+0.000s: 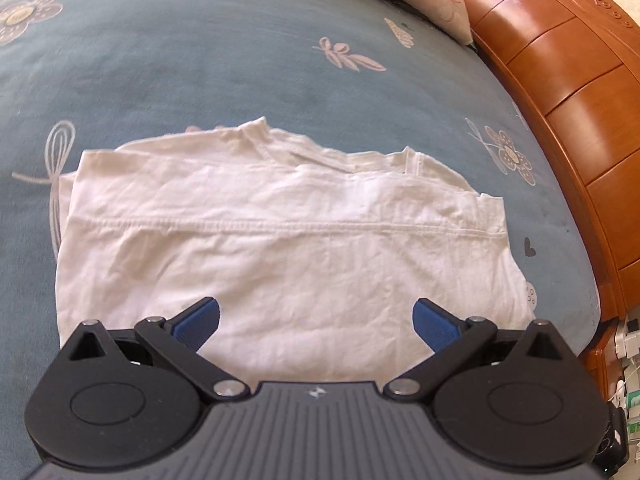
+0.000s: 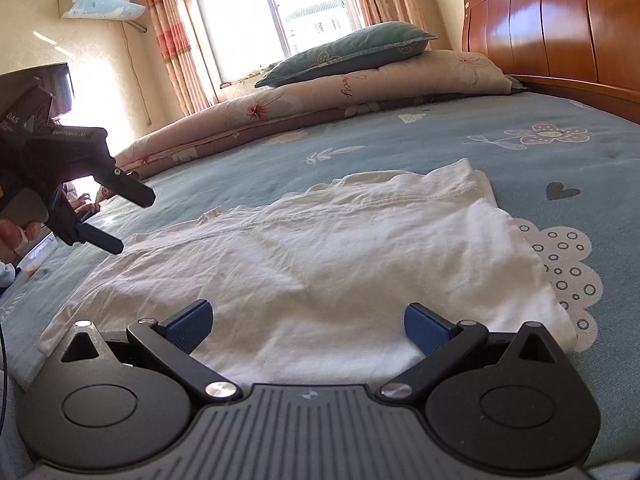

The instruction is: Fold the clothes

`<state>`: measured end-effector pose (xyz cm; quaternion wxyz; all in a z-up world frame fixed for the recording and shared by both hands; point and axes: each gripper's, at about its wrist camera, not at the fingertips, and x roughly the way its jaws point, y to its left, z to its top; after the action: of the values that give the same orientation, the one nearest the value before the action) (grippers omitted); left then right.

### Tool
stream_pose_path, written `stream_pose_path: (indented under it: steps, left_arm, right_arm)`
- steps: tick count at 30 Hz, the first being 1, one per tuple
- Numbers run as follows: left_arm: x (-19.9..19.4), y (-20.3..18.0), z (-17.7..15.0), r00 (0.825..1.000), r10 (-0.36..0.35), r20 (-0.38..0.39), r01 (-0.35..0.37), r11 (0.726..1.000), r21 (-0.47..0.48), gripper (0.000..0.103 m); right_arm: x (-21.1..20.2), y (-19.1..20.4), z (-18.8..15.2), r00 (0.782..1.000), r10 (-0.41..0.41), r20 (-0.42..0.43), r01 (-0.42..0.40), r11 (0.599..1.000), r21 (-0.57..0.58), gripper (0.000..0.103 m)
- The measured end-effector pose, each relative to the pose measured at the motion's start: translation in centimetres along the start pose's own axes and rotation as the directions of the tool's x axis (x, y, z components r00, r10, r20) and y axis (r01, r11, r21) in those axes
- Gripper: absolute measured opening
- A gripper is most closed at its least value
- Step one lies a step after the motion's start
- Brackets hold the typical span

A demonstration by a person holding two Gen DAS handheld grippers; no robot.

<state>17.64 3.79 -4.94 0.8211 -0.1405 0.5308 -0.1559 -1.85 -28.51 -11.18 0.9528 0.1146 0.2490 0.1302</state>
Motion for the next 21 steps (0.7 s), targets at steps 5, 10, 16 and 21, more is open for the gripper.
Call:
stream_pose_path:
  steps: [5, 10, 16, 21]
  left_arm:
    - [0.4, 1.0, -3.0, 0.998, 0.013, 0.067, -0.015, 1.000, 0.027, 0.102]
    - [0.5, 1.1, -4.7, 0.989, 0.013, 0.145, -0.025, 0.997, 0.078, 0.102]
    - [0.3, 1.7, -5.6, 0.978, -0.028, 0.208, 0.009, 0.996, 0.091, 0.102]
    - [0.0, 1.5, -5.6, 0.984, -0.038, 0.176, 0.007, 0.985, 0.172, 0.102]
  right_arm:
    - [0.0, 0.3, -0.1, 1.000, -0.011, -0.006, 0.011, 1.000, -0.019, 0.103]
    - [0.1, 0.5, -0.2, 1.000, -0.020, -0.013, 0.019, 0.999, -0.037, 0.103]
    - [0.2, 0.7, -0.2, 0.999, -0.034, -0.017, 0.033, 0.998, -0.052, 0.103]
    - [0.3, 1.0, -0.3, 0.999, -0.046, -0.020, 0.044, 0.997, -0.070, 0.103]
